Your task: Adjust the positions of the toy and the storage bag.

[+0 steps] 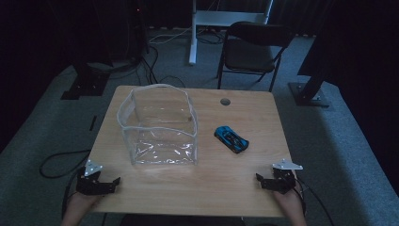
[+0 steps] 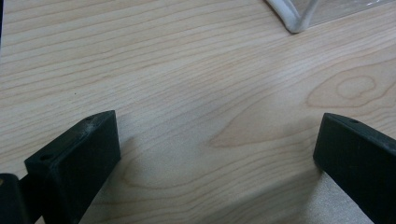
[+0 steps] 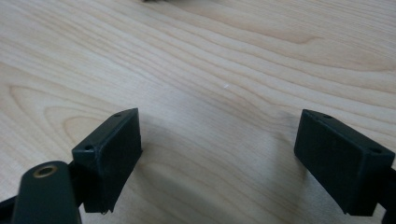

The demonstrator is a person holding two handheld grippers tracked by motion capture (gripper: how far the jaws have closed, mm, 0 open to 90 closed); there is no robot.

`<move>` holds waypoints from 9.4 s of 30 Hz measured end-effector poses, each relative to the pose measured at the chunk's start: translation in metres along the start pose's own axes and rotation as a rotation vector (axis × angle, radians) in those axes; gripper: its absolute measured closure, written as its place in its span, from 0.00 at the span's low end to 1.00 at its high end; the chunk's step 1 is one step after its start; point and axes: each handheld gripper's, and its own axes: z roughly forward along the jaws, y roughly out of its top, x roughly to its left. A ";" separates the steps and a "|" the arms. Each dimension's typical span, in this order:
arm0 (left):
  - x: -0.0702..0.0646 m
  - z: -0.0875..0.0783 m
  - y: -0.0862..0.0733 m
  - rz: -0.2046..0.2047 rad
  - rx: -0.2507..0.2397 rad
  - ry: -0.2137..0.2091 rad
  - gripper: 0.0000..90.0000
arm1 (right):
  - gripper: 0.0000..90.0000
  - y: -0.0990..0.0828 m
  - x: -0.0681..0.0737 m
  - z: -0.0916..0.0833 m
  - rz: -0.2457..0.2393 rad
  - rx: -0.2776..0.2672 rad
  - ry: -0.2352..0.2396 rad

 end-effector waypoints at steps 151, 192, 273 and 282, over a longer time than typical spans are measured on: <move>0.000 0.002 0.002 -0.022 0.000 0.018 0.01 | 0.30 0.160 0.018 0.111 -0.178 0.231 0.223; 0.001 0.002 0.002 -0.025 0.003 0.021 0.01 | 0.30 0.118 0.016 0.005 -0.272 0.170 0.273; -0.003 -0.002 0.005 -0.017 -0.013 0.007 0.01 | 0.14 0.079 0.055 -0.016 -0.195 0.175 0.398; -0.012 0.000 0.017 -0.004 -0.036 -0.039 0.01 | 0.15 0.113 0.067 -0.011 -0.196 0.069 0.417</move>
